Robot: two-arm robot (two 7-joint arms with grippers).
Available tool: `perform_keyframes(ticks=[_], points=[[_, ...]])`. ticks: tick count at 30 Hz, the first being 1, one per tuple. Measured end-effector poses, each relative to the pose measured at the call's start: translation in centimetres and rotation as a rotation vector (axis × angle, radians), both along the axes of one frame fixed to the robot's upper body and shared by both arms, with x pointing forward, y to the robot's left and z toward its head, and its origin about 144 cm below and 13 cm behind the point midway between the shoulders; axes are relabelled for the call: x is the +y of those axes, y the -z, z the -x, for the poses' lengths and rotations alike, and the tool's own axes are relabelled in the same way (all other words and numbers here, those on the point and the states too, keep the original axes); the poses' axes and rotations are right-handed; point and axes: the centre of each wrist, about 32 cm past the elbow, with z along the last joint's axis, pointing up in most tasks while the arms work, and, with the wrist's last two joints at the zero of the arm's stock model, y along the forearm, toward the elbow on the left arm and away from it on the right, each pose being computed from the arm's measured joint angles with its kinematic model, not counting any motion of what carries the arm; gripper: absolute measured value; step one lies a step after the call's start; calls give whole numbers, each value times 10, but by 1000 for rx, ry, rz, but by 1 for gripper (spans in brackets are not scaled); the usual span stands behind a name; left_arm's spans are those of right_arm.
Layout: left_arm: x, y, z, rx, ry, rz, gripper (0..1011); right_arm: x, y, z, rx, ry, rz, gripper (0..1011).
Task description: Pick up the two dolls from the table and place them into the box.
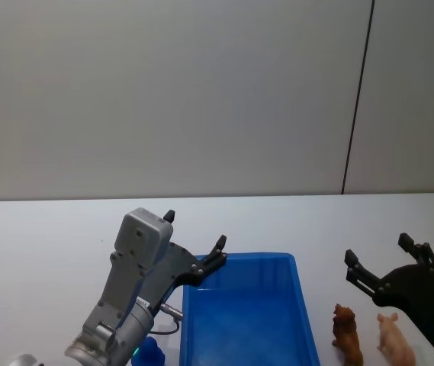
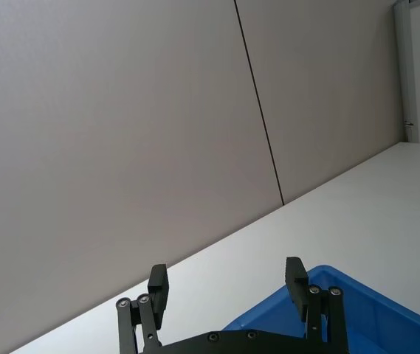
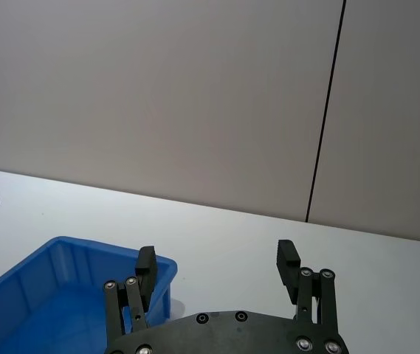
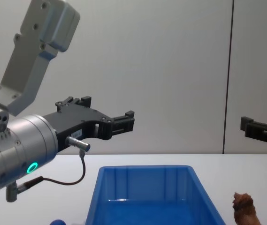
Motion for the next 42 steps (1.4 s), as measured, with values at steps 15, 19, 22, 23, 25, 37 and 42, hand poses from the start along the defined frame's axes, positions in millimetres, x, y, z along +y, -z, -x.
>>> perform_keyframes(ticks=[15,19,22,23,25,37,42], points=[[0,0,0,0,0,0,1001,0,0,0,0,0,0,1001],[0,0,0,0,0,0,1001,0,0,0,0,0,0,1001],[0,0,0,0,0,0,1001,0,0,0,0,0,0,1001],[0,0,0,0,0,0,1001,0,0,0,0,0,0,1001],[0,0,0,0,0,0,1001,0,0,0,0,0,0,1001],[0,0,0,0,0,0,1001,0,0,0,0,0,0,1001],[0,0,0,0,0,0,1001,0,0,0,0,0,0,1001]])
